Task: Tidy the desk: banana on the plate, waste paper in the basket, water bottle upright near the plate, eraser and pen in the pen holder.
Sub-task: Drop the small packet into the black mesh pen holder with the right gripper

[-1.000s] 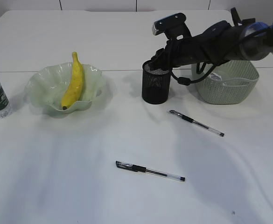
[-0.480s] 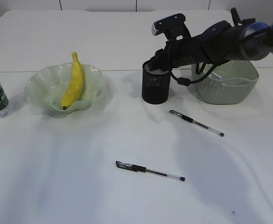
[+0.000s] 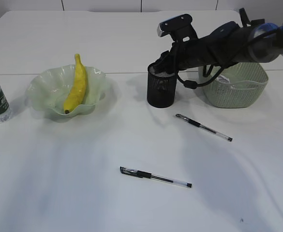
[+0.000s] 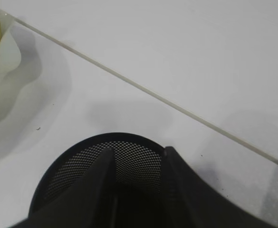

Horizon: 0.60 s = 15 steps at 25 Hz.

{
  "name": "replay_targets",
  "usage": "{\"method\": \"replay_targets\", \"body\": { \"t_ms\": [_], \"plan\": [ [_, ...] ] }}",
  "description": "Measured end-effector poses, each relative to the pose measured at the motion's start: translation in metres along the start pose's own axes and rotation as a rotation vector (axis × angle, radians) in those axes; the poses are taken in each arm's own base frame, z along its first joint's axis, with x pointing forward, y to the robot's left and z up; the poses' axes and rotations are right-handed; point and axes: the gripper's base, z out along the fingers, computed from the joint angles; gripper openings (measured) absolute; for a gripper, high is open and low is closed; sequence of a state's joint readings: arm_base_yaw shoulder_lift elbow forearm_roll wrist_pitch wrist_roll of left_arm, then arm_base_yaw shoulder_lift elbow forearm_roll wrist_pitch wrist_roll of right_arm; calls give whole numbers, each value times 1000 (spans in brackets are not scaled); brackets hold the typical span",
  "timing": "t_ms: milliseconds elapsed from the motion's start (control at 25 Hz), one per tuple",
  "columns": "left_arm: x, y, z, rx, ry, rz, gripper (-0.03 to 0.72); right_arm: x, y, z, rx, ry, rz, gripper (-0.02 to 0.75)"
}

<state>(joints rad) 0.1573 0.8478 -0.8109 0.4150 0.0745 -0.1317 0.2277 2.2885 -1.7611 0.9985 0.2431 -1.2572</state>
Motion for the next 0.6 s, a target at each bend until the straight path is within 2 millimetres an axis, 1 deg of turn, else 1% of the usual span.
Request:
{"method": "replay_targets", "body": {
  "t_ms": [240,320,600],
  "plan": [
    [1,0,0,-1,7,0,521,0,0,0,0,0,0,249],
    [1,0,0,-2,12,0,521,-4,0,-3,1,-8,-2,249],
    [2,0,0,-3,19,0,521,-36,-3,-31,16,-74,-50,249]
  ]
}}
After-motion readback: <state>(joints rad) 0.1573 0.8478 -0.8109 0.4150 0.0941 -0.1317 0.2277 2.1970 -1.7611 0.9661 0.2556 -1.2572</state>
